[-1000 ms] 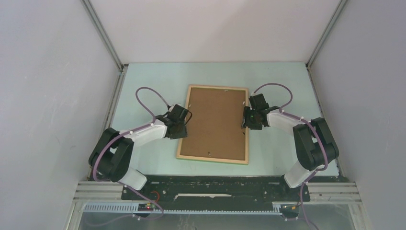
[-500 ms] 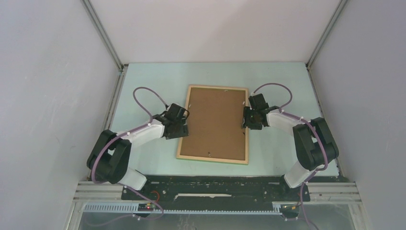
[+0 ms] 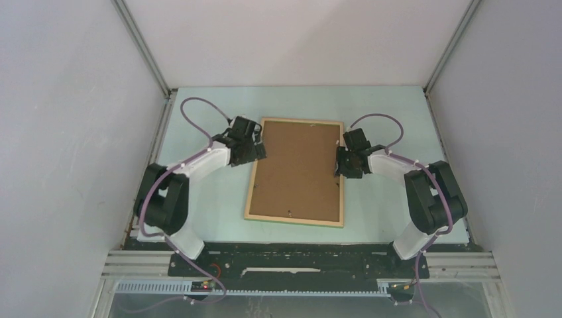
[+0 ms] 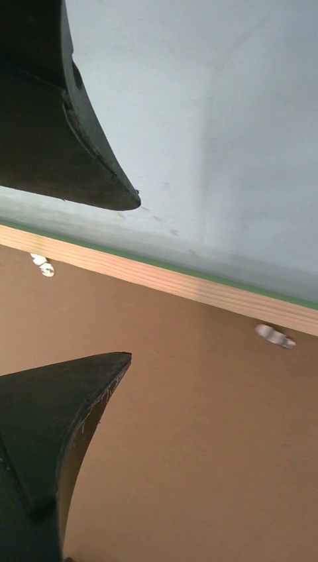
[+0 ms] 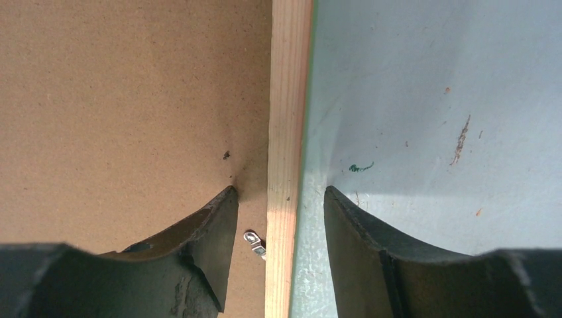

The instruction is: Put the photo into the frame

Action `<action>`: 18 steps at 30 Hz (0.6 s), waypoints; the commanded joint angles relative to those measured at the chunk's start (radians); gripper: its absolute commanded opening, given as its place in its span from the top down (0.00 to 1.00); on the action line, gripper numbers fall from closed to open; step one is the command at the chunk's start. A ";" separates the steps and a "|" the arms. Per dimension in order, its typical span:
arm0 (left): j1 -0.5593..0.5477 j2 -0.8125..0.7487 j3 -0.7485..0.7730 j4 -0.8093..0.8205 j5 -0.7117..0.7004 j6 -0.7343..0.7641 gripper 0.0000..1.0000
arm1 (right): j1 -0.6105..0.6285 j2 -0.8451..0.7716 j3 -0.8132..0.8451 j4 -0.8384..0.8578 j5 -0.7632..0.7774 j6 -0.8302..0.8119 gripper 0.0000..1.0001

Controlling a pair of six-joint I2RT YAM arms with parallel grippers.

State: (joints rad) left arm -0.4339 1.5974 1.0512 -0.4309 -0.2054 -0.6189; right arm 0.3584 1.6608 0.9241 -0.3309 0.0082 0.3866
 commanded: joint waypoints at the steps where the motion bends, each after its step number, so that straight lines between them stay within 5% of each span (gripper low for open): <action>1: 0.048 0.136 0.167 0.035 0.045 0.057 0.17 | 0.009 0.038 0.001 -0.040 0.069 -0.027 0.42; 13: 0.101 0.373 0.402 -0.030 0.132 0.076 0.39 | 0.007 0.039 0.002 -0.040 0.065 -0.029 0.42; 18: 0.102 0.389 0.398 -0.017 0.112 0.072 0.38 | 0.011 0.038 0.002 -0.042 0.071 -0.028 0.43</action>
State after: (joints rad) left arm -0.3378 1.9732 1.4017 -0.4477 -0.1005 -0.5491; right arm 0.3626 1.6611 0.9253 -0.3321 0.0162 0.3866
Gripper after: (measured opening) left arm 0.611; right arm 0.578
